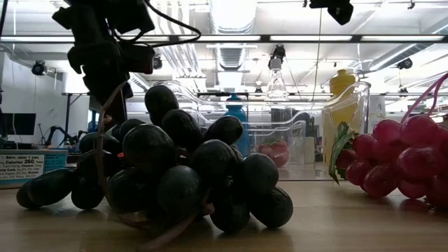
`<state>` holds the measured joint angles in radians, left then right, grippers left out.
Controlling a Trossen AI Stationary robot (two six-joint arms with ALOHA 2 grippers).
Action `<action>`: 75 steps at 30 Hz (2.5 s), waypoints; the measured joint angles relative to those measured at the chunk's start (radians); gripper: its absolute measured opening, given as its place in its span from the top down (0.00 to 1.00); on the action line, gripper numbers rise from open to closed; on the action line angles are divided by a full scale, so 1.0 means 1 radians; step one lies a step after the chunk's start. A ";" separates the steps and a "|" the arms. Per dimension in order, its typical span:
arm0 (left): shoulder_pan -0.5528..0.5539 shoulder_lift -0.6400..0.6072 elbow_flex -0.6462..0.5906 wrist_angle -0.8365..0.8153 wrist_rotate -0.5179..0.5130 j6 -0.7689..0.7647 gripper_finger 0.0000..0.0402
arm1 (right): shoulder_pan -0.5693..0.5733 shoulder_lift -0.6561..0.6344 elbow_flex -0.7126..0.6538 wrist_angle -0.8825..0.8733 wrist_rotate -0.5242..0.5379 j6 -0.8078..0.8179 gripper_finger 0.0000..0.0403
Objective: Pick & Place Food Item
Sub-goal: Put the apple into the pink bin
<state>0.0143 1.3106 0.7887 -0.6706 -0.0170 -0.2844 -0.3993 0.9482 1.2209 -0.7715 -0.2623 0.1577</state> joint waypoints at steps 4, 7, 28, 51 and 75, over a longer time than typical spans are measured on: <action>0.000 0.000 0.016 0.000 0.000 0.000 0.69 | 0.000 0.000 0.000 0.000 0.000 0.000 0.87; 0.000 0.000 0.018 -0.003 0.000 0.000 0.69 | 0.000 0.000 0.000 0.000 0.000 0.000 0.87; -0.023 0.000 -0.022 0.061 0.004 0.021 0.70 | 0.000 0.000 0.000 0.000 0.000 -0.006 0.87; -0.023 0.000 -0.024 0.068 0.018 0.023 0.98 | 0.000 0.018 0.000 -0.003 0.000 -0.004 0.87; -0.014 -0.002 0.103 -0.047 0.004 0.011 0.99 | 0.000 0.017 0.000 -0.001 0.000 -0.001 0.87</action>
<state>0.0003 1.3088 0.8912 -0.7172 -0.0131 -0.2732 -0.3995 0.9649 1.2205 -0.7723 -0.2619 0.1569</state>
